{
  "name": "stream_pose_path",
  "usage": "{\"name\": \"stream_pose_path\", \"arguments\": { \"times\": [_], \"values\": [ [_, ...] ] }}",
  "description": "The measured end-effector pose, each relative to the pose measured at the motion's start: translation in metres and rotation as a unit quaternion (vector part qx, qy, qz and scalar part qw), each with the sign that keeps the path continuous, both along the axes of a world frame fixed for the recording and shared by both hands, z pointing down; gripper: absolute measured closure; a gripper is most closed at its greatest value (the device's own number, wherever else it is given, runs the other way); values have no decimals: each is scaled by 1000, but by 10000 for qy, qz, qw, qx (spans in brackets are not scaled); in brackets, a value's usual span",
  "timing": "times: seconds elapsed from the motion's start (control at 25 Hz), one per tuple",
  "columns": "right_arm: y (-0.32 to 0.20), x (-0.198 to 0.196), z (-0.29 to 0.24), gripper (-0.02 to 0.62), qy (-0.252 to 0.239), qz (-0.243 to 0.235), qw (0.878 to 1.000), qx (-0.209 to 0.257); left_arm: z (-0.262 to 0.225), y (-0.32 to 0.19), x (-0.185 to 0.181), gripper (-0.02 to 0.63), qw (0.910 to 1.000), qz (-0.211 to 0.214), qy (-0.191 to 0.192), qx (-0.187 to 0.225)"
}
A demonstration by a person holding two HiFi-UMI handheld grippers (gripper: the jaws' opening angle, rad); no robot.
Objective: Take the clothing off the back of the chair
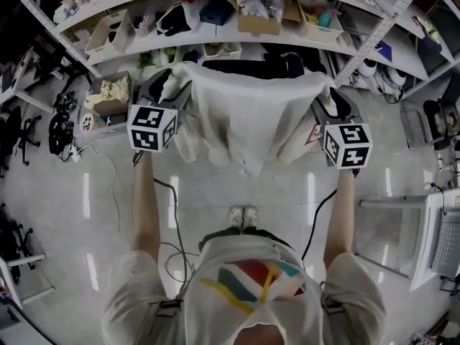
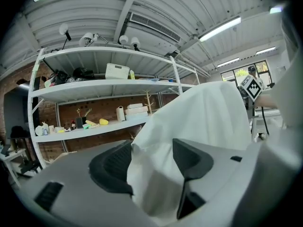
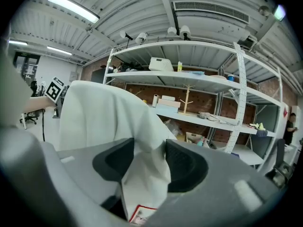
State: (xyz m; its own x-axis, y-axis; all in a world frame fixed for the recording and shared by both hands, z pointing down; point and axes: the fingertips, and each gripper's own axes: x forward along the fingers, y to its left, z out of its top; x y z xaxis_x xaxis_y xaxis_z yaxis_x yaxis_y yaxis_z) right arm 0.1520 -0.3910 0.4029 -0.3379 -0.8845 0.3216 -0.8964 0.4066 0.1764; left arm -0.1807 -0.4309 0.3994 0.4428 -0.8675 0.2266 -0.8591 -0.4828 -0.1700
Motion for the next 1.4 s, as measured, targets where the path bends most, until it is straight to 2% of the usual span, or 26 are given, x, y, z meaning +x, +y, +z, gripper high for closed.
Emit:
{"name": "stream_pose_path", "arguments": {
  "times": [0.12,0.28,0.48,0.6,0.84,1.08,1.28,1.4],
  "values": [
    [0,-3,1,438,89,-79,9999,-39,-2,-2,0,337,10000,13,34,-8],
    [0,-2,3,476,169,-34,9999,-13,-1,-2,0,392,9999,-55,117,-60],
    [0,1,3,543,274,68,9996,80,0,1,2,497,9998,-147,-153,9],
    [2,2,2,573,321,150,9992,170,1,2,3,525,9995,-179,-245,15],
    [2,5,2,584,442,271,9983,259,3,5,-1,573,9990,-330,-304,24],
    [2,8,-1,584,500,413,9974,325,2,6,-4,583,9980,-564,-269,11],
    [3,9,-1,588,352,490,9977,314,1,9,-10,588,9972,-740,53,-58],
    [3,10,-2,588,300,516,9978,295,0,11,-13,588,9967,-810,45,-53]
  ]
}}
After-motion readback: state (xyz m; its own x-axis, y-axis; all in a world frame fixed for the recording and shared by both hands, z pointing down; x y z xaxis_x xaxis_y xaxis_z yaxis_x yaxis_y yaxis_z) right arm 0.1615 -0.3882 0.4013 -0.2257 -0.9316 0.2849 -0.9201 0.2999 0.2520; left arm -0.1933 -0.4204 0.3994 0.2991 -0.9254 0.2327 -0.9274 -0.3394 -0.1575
